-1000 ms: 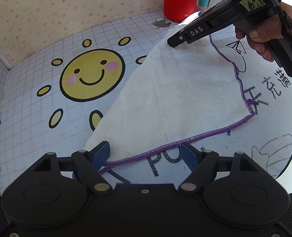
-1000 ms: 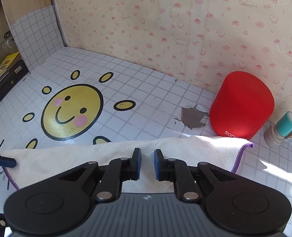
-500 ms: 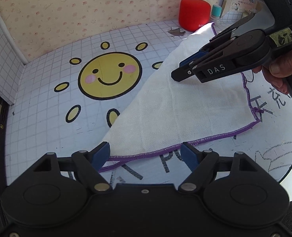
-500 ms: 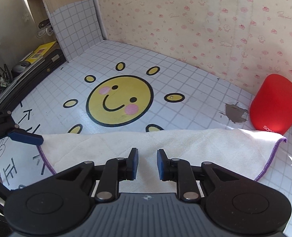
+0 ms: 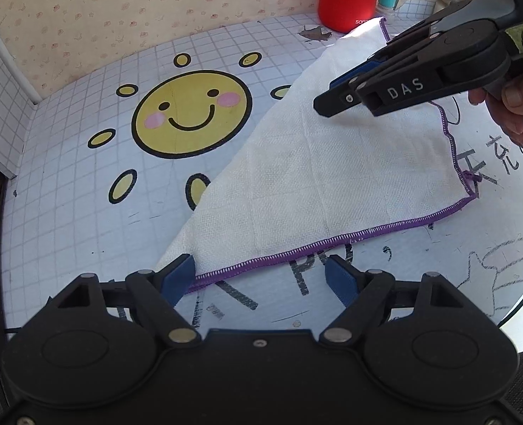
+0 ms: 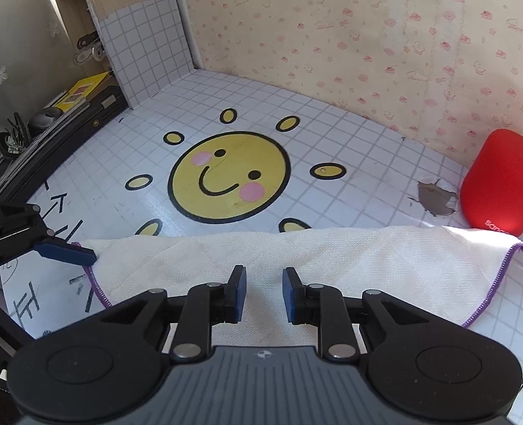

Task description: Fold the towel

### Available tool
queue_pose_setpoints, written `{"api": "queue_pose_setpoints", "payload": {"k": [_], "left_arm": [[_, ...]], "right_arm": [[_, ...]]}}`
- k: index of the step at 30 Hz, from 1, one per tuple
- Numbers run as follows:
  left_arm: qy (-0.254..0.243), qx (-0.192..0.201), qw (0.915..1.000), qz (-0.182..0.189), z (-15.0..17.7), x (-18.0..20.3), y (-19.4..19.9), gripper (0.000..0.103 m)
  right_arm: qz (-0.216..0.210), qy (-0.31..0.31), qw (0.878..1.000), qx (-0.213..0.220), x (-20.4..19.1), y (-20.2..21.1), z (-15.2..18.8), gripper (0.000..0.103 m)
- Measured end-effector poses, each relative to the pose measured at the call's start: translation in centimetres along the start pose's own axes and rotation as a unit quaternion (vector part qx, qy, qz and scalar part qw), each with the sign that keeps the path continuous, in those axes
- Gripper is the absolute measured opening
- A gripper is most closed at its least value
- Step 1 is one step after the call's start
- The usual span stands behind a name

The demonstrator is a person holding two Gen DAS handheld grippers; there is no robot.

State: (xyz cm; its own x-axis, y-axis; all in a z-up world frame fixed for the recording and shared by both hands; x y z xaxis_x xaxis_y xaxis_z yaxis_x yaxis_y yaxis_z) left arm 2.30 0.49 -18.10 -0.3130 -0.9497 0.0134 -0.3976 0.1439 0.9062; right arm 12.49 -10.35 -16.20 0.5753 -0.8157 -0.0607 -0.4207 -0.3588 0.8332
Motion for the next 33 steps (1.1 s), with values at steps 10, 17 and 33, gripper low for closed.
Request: {"api": "queue_pose_setpoints", "payload": {"k": [10,17,33], "left_arm": [[-0.039,0.023,0.9988,0.017,-2.8,2.8,0.6,0.082],[-0.096,0.014,0.9948,0.031,-3.3,5.5,-0.7,0.082],[-0.075,-0.010,0.9964,0.039,-2.0,5.0,-2.0,0.082]], "right_arm": [[0.124,-0.106,0.987,0.008,10.8,1.3,-0.4,0.032],[0.137,-0.126,0.983,0.010,13.4,0.5,-1.1,0.039],[0.111,-0.116,0.987,0.007,13.4,-1.4,-1.0,0.032]]}}
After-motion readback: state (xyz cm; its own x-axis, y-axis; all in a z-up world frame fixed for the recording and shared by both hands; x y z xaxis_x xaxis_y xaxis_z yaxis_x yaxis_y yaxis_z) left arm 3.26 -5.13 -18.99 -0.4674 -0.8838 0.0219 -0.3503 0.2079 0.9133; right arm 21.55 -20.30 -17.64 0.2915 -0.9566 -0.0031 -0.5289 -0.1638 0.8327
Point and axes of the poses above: each gripper's, at about its wrist camera, not at the fingertips, and y roughly against the way its jaws point, x to its right, z to its underside, the point moved 10 cm from there along -y, roughly the way its jaws point, and after that the axes turned 4 degrees about z, right-handed, at the moved point
